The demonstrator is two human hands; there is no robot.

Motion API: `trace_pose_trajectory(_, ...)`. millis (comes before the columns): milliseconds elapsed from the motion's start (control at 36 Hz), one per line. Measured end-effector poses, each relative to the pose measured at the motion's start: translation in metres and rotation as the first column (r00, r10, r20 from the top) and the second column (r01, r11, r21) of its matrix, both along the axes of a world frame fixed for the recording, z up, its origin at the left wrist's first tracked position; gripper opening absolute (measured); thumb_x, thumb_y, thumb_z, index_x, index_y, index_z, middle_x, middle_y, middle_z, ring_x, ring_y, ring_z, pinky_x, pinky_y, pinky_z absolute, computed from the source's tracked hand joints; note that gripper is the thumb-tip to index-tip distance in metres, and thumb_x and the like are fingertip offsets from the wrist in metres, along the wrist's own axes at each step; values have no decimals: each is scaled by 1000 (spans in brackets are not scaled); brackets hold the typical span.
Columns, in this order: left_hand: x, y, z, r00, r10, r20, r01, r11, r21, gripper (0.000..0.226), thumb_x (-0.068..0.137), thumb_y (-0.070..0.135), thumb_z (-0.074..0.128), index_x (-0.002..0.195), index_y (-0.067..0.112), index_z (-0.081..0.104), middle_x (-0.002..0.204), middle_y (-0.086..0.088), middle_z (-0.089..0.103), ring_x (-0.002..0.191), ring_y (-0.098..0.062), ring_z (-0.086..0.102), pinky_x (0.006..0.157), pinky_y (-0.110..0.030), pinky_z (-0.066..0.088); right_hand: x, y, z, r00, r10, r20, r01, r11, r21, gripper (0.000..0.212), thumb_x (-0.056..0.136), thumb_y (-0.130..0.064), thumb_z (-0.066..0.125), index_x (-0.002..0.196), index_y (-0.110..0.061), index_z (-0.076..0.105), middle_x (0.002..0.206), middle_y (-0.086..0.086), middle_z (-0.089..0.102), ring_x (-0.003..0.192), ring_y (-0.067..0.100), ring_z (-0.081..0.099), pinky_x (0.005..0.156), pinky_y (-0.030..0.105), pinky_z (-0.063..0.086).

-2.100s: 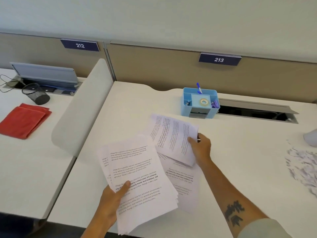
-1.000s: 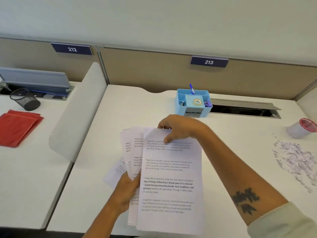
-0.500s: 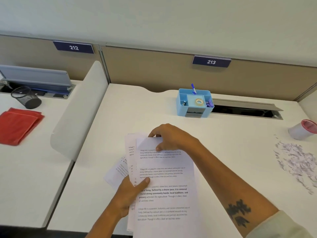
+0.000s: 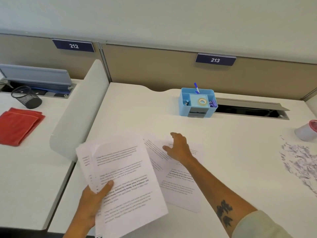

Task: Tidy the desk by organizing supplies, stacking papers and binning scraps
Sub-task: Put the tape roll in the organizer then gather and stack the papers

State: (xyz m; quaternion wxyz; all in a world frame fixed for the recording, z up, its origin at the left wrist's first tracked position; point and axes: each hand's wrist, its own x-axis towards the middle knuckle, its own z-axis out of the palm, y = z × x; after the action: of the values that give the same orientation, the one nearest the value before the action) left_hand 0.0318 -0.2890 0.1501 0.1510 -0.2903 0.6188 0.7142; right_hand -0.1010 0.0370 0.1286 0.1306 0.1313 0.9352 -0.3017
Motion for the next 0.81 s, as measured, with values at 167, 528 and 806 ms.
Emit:
trace_pose_trajectory(167, -1, -13, 6, 994, 107, -6, -107, 994, 19, 33, 94, 10, 79, 123, 26, 74, 103, 3, 86, 105, -32, 77, 70, -39, 66, -6, -22, -27, 984, 125, 127, -137, 986, 94, 121, 79, -62, 79, 163, -12, 8, 167, 10, 22, 156, 29, 17, 124, 53, 24)
trace_pose_trajectory(528, -9, -13, 7, 991, 135, -5, -135, 990, 47, 35, 94, 10, 78, 124, 27, 73, 106, 2, 86, 101, -28, 79, 64, -38, 67, -9, -83, -63, 971, 202, 130, -229, 942, 247, 148, 70, -76, 75, 160, -5, -18, 172, 14, 1, 159, 30, 3, 124, 67, 9)
trace_pose_trajectory(806, -13, -16, 3, 991, 132, 19, -133, 989, 59, 37, 95, 8, 78, 129, 21, 74, 113, -6, 85, 106, -37, 79, 63, -41, 69, -8, -97, -57, 972, 180, 148, -216, 937, 274, 135, 78, -63, 78, 162, -1, -9, 167, 15, 16, 155, 30, 18, 120, 63, 23)
